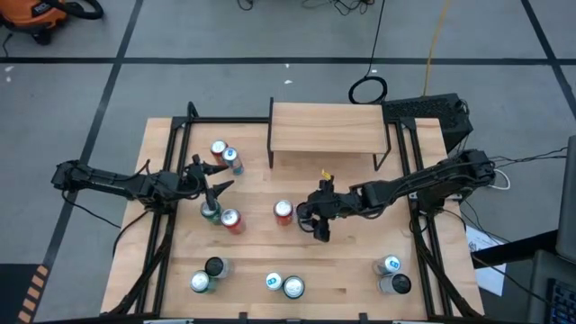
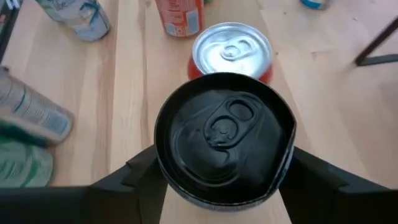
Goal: Place canned beverage on shelf
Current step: Put the top white blue soda can on the shelf
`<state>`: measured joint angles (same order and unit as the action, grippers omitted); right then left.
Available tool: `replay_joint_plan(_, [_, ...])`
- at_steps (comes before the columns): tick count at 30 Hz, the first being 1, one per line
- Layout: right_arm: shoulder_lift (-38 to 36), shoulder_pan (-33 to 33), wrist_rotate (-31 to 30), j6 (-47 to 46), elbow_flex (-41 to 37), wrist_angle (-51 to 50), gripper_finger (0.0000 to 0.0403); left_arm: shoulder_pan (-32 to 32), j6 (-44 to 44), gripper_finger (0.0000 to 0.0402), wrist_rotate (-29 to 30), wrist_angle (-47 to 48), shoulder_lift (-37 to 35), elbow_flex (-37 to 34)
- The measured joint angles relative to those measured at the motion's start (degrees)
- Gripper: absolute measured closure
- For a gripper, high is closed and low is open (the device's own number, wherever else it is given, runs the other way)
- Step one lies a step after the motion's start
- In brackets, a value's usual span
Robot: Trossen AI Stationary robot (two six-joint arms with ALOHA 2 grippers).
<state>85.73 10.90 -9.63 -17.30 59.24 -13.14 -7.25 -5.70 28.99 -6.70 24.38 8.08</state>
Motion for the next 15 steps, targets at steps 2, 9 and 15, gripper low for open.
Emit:
replay_joint_plan(2, [-3.44, -1.19, 0.65, 0.21, 0.02, -3.35, 0.0170, 0.00, 0.00, 0.0150, 0.00, 0.07, 0.00, 0.00])
replay_joint_plan(9, [-19.66, -9.85, -2.39, 2.63, 0.04, -17.31, 0.0159, 0.00, -0.02, 0.0150, 0.00, 0.15, 0.00, 0.00])
replay_joint_plan(15, [-29.09, -20.86, -2.28, 5.07, 2.48, -26.02, 0.0159, 0.00, 0.00, 0.0150, 0.00, -0.46, 0.00, 0.00])
